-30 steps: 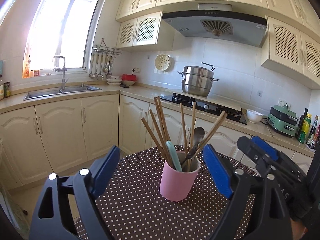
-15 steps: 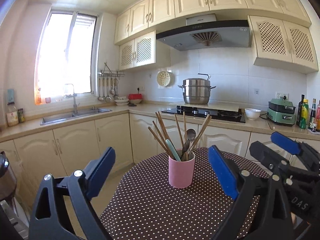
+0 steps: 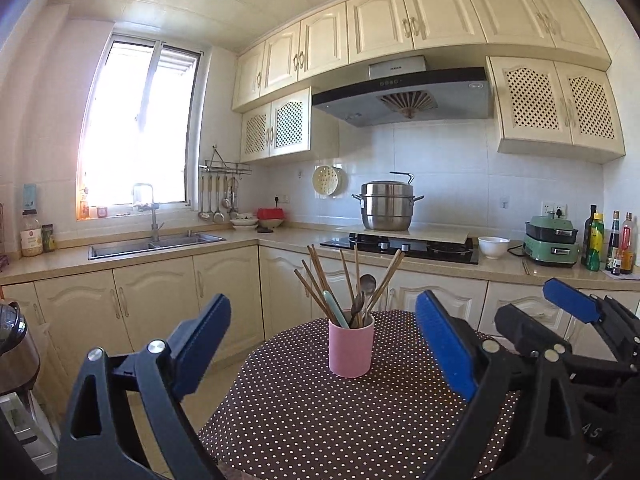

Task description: Organize utensils

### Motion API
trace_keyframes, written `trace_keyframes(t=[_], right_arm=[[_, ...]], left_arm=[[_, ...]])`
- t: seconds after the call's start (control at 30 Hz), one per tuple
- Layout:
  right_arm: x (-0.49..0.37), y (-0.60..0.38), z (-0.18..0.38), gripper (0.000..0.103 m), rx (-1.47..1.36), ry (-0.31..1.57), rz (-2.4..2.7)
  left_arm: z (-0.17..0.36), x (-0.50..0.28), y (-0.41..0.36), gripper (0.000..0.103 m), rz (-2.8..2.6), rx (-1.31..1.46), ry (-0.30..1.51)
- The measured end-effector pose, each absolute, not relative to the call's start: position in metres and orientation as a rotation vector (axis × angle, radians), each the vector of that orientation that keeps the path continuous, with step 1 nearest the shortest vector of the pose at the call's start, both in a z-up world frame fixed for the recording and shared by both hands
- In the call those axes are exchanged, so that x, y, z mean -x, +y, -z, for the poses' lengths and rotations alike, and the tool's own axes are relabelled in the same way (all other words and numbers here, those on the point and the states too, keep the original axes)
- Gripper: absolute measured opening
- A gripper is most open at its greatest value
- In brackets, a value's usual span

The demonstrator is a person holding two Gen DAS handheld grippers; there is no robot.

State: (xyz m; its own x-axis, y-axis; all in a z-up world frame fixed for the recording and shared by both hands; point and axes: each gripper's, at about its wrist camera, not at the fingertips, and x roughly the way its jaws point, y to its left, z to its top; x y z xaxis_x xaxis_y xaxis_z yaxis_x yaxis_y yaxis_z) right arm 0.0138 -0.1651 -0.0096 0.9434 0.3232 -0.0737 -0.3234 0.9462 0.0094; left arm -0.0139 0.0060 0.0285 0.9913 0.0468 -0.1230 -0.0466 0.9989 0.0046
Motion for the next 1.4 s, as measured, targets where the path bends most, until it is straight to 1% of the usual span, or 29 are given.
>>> trace_keyframes(t=[1.4], right_arm=[[-0.004,-0.177,0.013,0.077,-0.007,0.075,-0.318]], left_arm=[[-0.025,0.019,-0.003,0.092,-0.025,-0.004,0.104]])
